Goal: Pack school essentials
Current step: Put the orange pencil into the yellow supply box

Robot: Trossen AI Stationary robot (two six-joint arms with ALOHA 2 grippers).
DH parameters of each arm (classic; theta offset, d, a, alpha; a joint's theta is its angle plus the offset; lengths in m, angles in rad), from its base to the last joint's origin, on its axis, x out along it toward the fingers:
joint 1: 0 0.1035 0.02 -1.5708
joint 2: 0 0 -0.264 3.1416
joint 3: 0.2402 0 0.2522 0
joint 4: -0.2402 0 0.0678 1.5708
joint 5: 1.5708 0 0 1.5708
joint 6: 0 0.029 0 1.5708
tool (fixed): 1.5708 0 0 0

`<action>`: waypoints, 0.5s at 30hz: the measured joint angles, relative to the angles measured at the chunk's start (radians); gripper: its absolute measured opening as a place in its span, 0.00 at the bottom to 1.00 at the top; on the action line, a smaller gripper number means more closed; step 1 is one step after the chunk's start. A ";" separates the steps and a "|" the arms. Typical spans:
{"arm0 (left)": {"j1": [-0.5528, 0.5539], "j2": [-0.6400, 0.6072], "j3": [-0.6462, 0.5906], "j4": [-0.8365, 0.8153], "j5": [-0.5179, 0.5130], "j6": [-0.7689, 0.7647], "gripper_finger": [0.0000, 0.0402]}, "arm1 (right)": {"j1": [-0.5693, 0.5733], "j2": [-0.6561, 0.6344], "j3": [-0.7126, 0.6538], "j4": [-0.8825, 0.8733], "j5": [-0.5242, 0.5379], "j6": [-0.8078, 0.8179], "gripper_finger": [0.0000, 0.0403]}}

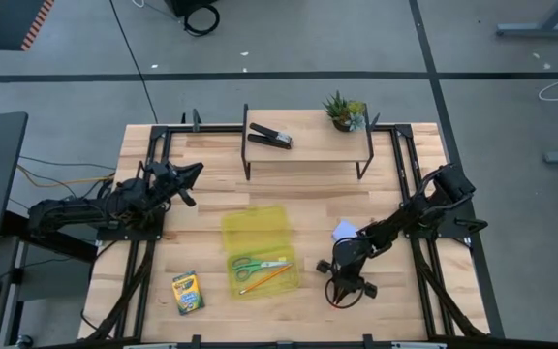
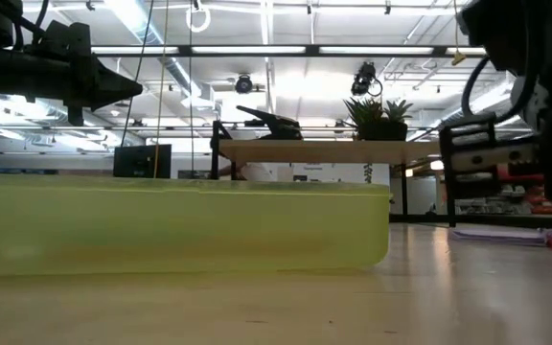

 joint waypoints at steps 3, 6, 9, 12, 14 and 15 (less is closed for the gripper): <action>0.000 0.000 0.000 0.000 0.000 0.000 0.08 | 0.000 0.000 0.039 -0.056 0.012 0.000 0.09; 0.000 0.000 0.000 0.000 0.000 0.000 0.07 | -0.003 0.000 0.094 -0.128 0.037 -0.001 0.09; 0.000 0.000 0.000 0.000 0.000 0.000 0.07 | -0.019 0.000 0.154 -0.193 0.052 0.002 0.09; 0.000 0.000 0.000 0.000 0.000 0.000 0.09 | -0.042 -0.001 0.213 -0.244 0.080 0.023 0.09; 0.000 0.000 0.000 0.000 0.000 0.000 0.09 | -0.061 -0.001 0.256 -0.281 0.094 0.024 0.09; 0.000 0.000 0.000 0.000 0.000 0.000 0.10 | -0.070 -0.001 0.279 -0.303 0.097 0.024 0.09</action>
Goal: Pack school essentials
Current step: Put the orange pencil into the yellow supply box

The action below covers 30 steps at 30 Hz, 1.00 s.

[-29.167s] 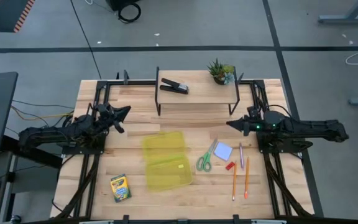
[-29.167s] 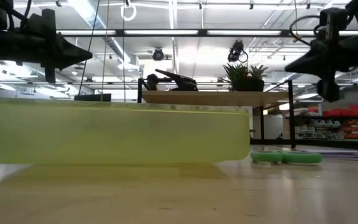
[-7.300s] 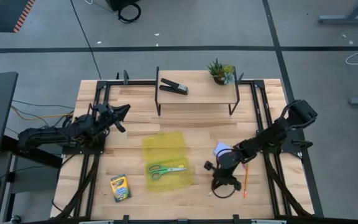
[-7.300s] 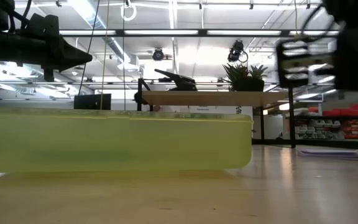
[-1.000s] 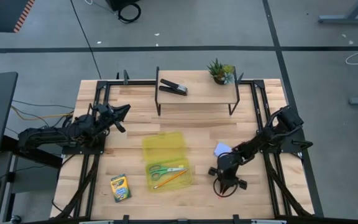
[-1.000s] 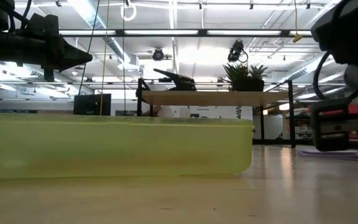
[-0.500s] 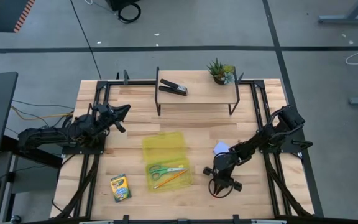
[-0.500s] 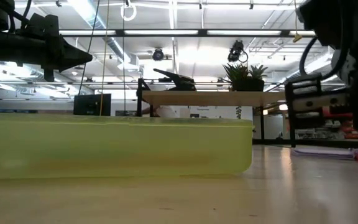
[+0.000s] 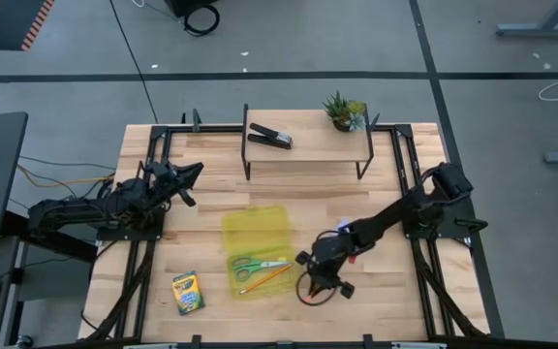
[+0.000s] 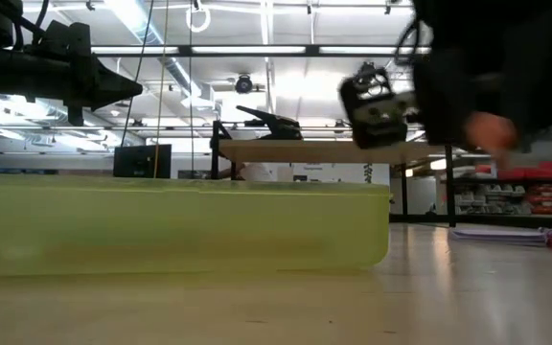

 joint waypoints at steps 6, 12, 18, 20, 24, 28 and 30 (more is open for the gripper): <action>0.000 0.000 0.000 0.000 0.000 0.000 0.08 | -0.044 -0.001 0.158 -0.151 0.064 0.000 0.09; 0.000 0.000 0.000 0.000 0.000 0.000 0.07 | -0.077 -0.001 0.227 -0.174 0.112 -0.030 0.09; 0.000 0.000 0.000 0.000 0.000 0.000 0.09 | -0.103 0.052 0.233 -0.078 0.123 -0.008 0.09; 0.000 0.000 0.000 -0.002 0.000 0.000 0.10 | -0.106 0.086 0.242 -0.031 0.139 -0.002 0.09; 0.000 0.000 0.000 0.000 0.001 0.000 0.09 | -0.105 0.192 0.329 -0.027 0.146 0.027 0.09; 0.000 0.000 0.000 -0.001 0.000 0.000 0.07 | -0.100 0.310 0.472 -0.056 0.149 0.032 0.09; 0.000 0.000 0.000 -0.001 0.000 0.000 0.07 | -0.100 0.366 0.554 -0.088 0.149 0.047 0.09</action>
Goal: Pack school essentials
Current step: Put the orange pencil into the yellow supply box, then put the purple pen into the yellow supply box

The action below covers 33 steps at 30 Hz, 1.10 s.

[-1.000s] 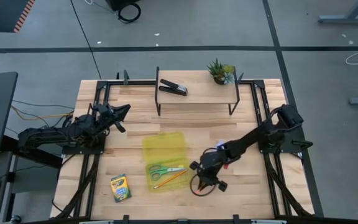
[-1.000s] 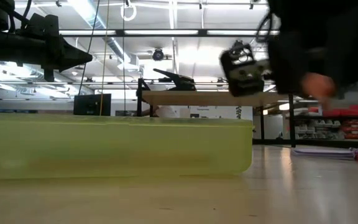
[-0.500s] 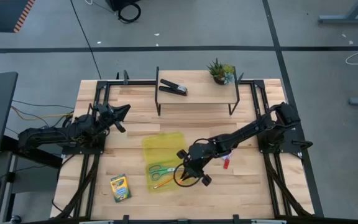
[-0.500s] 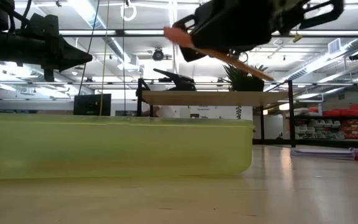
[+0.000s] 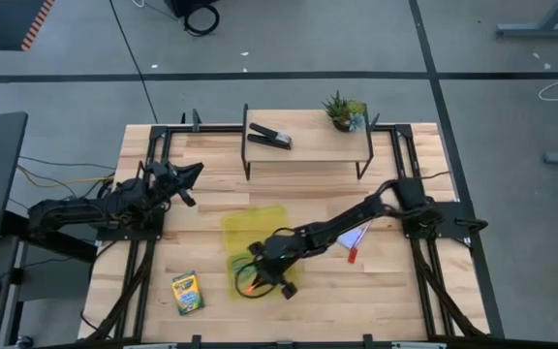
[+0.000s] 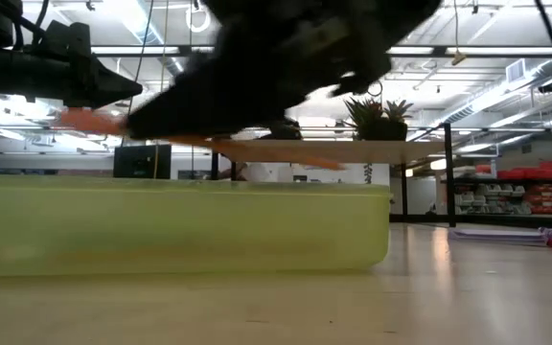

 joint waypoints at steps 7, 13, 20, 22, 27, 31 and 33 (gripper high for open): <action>0.000 0.000 0.000 0.000 0.000 0.000 0.09 | -0.003 0.149 0.196 -0.062 0.000 0.073 0.09; 0.000 0.000 0.000 0.000 0.000 0.000 0.09 | -0.003 0.189 0.236 -0.066 0.005 0.105 0.14; 0.000 0.000 0.000 0.000 0.000 0.000 0.07 | -0.003 0.192 0.234 -0.088 0.011 0.155 0.19; 0.000 0.000 0.000 0.000 0.000 0.000 0.08 | -0.003 0.190 0.234 -0.090 0.011 0.157 0.19; 0.000 0.000 0.000 0.001 0.000 0.000 0.09 | -0.012 0.151 0.232 -0.154 0.019 0.154 0.19; 0.000 0.000 0.000 -0.001 0.000 0.000 0.09 | -0.027 0.109 0.233 -0.225 -0.013 0.106 0.19; 0.000 0.000 0.000 -0.001 0.000 0.000 0.08 | -0.039 0.092 0.233 -0.256 -0.050 0.068 0.19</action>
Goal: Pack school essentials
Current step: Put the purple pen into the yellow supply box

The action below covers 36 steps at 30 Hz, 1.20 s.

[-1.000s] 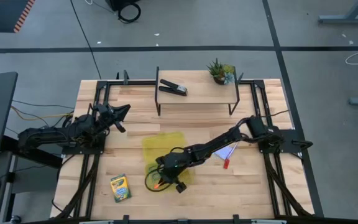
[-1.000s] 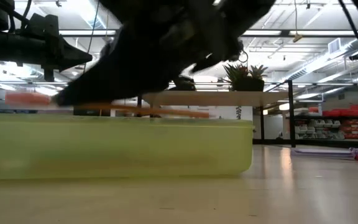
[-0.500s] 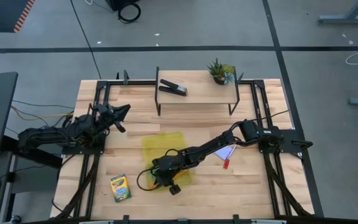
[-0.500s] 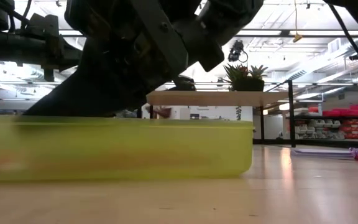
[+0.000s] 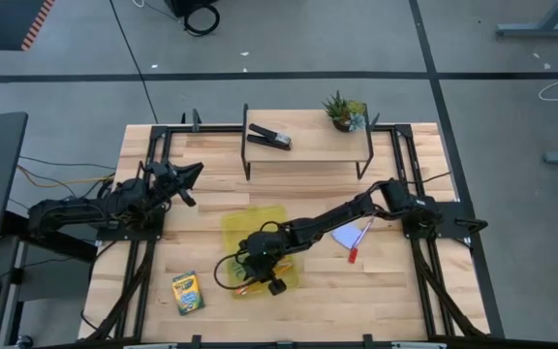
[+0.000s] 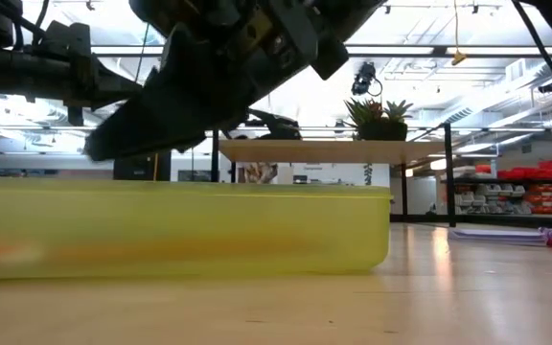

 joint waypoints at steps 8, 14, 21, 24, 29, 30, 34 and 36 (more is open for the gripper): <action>0.000 0.000 0.000 0.001 0.000 0.000 0.08 | -0.056 -0.022 0.000 -0.153 -0.114 -0.026 0.19; 0.000 0.000 0.000 0.001 0.000 0.000 0.10 | -0.050 -0.039 -0.001 -0.280 -0.154 -0.119 0.17; 0.000 0.000 0.000 0.000 0.000 0.000 0.08 | -0.052 -0.193 -0.169 -0.294 -0.126 -0.162 0.09; 0.000 0.000 0.000 0.002 0.000 0.000 0.07 | -0.059 -0.310 -0.339 -0.222 -0.079 -0.142 0.09; 0.000 0.000 0.000 0.002 0.000 0.000 0.09 | -0.064 -0.518 -0.624 -0.094 0.003 -0.053 0.09; 0.000 0.000 0.000 0.001 -0.001 0.000 0.09 | -0.063 -0.560 -0.675 -0.079 0.022 -0.036 0.09; 0.000 0.000 0.000 0.002 0.000 0.000 0.10 | -0.067 -0.717 -0.858 -0.069 0.070 0.016 0.09; 0.000 0.000 0.000 0.002 0.000 0.000 0.09 | -0.073 -0.792 -0.943 -0.073 0.079 0.020 0.09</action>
